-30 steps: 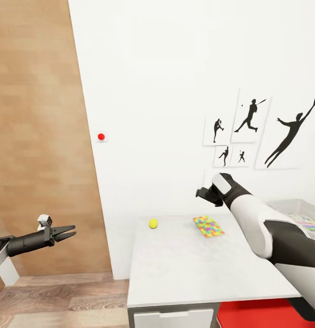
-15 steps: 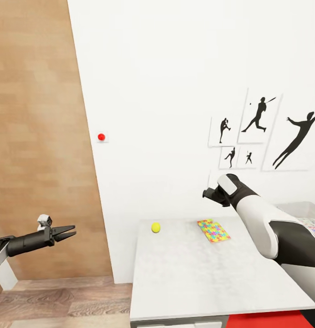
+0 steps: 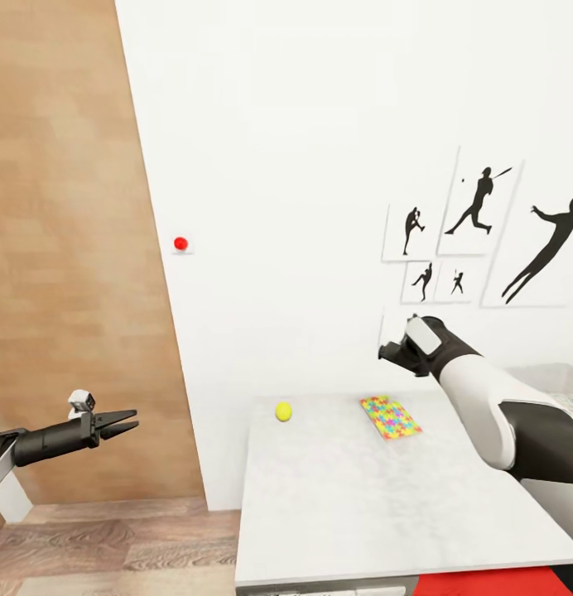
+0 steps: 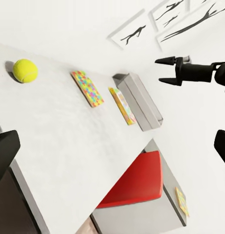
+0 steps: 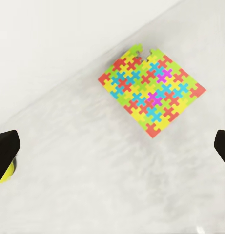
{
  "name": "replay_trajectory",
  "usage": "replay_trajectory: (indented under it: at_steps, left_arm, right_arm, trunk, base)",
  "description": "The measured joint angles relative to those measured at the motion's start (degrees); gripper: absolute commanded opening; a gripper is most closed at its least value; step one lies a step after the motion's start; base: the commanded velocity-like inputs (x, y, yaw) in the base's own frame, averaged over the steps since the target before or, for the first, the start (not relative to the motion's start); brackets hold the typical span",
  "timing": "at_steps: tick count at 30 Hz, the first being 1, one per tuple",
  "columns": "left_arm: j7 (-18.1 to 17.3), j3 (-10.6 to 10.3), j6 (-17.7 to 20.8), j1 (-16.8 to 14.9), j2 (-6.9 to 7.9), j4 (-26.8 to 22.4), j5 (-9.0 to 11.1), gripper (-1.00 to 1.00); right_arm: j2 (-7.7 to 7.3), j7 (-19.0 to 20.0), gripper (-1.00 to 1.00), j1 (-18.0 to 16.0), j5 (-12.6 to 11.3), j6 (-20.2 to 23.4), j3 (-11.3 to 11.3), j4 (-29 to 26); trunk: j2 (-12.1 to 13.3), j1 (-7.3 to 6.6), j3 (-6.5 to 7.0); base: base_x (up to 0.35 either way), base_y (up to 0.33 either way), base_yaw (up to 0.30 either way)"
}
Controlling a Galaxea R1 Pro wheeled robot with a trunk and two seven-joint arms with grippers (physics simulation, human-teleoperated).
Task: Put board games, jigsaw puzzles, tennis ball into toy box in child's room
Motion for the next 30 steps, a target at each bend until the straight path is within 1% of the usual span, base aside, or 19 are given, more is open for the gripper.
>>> replay_trajectory:
  at_steps: [6,12,18,25,30]
  left_arm:
    - [0.0,0.0,0.0,0.0,-0.08,0.1,0.1,1.0]
    - [0.0,0.0,0.0,0.0,-0.18,0.1,0.1,1.0]
    - [0.0,0.1,0.0,0.0,-0.08,0.1,0.0,1.0]
    - [0.0,0.1,0.0,0.1,-0.06,0.1,0.0,1.0]
    - [0.0,0.0,0.0,0.1,-0.2,0.1,0.0,1.0]
  right_arm:
    - [-1.04,0.1,1.0,0.0,0.1,-0.1,0.0,0.2]
    - [-2.9,0.1,1.0,0.0,0.1,-0.1,0.1,0.2]
    - [-3.08,0.1,1.0,0.0,0.1,-0.5,0.6,0.2]
    - [-2.77,0.1,1.0,0.0,0.2,-1.6,3.2,0.2]
    - [-2.7,0.1,1.0,0.0,0.2,-1.6,3.9,0.1]
  trunk:
    - [0.0,0.0,-0.55]
    - [0.0,0.0,-1.11]
    - [0.0,0.0,-1.63]
    - [0.1,-0.01,-2.22]
    - [0.1,-0.02,-2.66]
  base:
    - [0.0,0.0,0.0]
    - [0.0,0.0,0.0]
    - [0.0,0.0,0.0]
    - [0.0,0.0,0.0]
    - [0.0,0.0,0.0]
